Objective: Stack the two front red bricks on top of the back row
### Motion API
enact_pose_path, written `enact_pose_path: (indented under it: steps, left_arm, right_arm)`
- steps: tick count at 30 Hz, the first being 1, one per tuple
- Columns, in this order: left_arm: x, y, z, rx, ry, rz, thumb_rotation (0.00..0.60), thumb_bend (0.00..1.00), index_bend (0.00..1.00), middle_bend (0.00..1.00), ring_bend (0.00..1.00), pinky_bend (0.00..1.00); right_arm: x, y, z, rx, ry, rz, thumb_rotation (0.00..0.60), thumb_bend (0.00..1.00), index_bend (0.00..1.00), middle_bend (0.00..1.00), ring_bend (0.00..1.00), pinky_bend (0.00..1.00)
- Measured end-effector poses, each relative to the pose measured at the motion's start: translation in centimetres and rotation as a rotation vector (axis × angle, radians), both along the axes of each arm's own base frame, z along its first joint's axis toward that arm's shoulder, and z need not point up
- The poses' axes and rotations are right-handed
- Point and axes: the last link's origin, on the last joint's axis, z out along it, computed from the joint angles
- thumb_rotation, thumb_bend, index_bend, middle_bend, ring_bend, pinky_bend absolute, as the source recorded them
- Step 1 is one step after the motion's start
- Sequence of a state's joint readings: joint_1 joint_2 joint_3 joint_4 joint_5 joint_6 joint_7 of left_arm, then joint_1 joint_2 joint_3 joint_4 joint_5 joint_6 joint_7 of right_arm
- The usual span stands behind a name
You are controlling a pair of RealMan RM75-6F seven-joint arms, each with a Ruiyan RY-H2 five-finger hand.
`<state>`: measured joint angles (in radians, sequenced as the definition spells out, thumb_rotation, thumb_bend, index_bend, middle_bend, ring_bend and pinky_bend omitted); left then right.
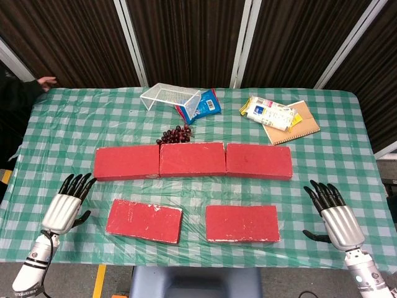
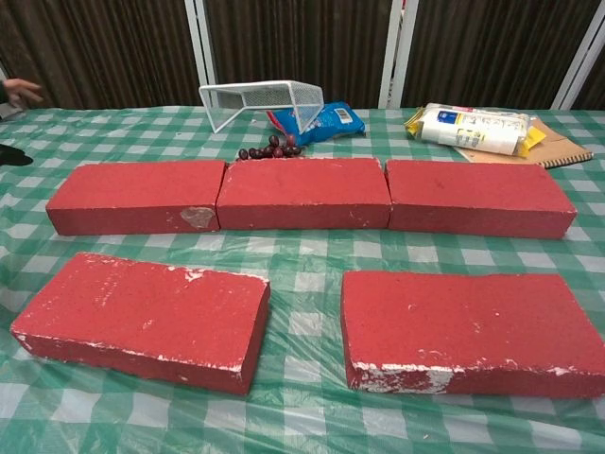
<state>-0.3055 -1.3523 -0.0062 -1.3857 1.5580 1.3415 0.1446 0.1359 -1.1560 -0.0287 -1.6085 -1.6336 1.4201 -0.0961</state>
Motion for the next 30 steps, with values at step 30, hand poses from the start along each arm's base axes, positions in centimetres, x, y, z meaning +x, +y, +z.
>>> enact_pose_path:
  steps: [30]
  left_arm:
    - [9.3, -1.0, -6.5, -0.622, -0.229, -0.241, 0.600, 0.23, 0.00, 0.00, 0.00, 0.00]
  right_arm:
    - [0.6, 2.0, 1.2, 0.062, -0.097, 0.072, 0.600, 0.09, 0.00, 0.00, 0.00, 0.00]
